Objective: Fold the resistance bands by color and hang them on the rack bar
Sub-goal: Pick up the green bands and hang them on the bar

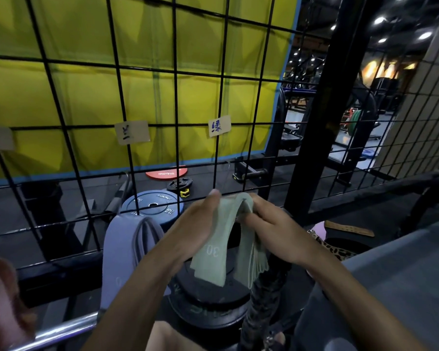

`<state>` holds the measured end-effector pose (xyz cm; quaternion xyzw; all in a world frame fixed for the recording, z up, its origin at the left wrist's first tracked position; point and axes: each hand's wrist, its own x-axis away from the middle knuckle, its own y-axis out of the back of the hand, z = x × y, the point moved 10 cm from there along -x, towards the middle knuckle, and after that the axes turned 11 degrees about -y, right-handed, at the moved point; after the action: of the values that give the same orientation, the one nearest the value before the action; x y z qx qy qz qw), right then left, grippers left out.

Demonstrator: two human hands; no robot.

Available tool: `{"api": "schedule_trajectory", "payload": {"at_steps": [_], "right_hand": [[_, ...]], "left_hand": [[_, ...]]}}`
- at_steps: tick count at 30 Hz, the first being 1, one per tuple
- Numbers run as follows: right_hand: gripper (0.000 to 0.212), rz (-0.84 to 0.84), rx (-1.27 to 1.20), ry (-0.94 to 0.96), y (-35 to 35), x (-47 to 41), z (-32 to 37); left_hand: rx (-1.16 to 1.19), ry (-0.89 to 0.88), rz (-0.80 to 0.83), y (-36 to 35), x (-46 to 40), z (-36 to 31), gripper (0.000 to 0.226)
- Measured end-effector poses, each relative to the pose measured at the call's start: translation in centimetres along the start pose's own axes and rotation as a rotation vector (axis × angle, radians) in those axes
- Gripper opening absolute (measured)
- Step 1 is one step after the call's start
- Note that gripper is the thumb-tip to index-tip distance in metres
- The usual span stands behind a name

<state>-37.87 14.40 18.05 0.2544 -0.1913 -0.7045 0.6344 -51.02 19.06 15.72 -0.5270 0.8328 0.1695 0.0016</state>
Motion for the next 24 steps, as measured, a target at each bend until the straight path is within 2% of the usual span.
{"api": "schedule_trajectory", "payload": {"at_steps": [2,5,9,11,13,16,17,20,24], "right_hand": [[0.032,0.017,-0.041,-0.027,0.0,-0.1,-0.4],[0.033,0.051,-0.083,-0.05,-0.2,-0.2,-0.6],[0.025,-0.002,-0.129,-0.083,-0.1,-0.7,-1.2],[0.019,-0.034,-0.138,-0.084,-0.1,-0.7,-1.5],[0.022,-0.044,-0.145,-0.048,-0.5,-0.5,-1.2],[0.025,-0.041,-0.15,0.004,-1.3,-0.2,-0.7],[0.026,-0.037,-0.148,0.012,-1.4,-0.2,-0.6],[0.027,0.003,-0.174,0.004,-1.5,0.1,-0.6],[0.026,0.112,-0.227,-0.065,-0.9,0.5,-1.1]], "left_hand": [[-0.004,0.002,-0.041,0.4,0.1,0.6,0.041],[0.023,-0.011,-0.02,0.2,0.2,0.4,0.035],[0.018,-0.023,-0.01,-0.1,0.5,-0.4,0.051],[-0.004,-0.04,0.013,-0.4,0.7,-0.5,0.048],[0.011,-0.038,0.039,-0.9,1.1,-0.4,0.041],[0.067,0.0,0.041,-0.9,1.4,0.6,0.057],[0.07,0.005,0.05,-0.9,1.4,0.8,0.056],[0.143,0.012,0.057,-0.7,1.9,0.4,0.029],[0.187,0.051,0.031,-0.7,1.8,1.3,0.024]]}}
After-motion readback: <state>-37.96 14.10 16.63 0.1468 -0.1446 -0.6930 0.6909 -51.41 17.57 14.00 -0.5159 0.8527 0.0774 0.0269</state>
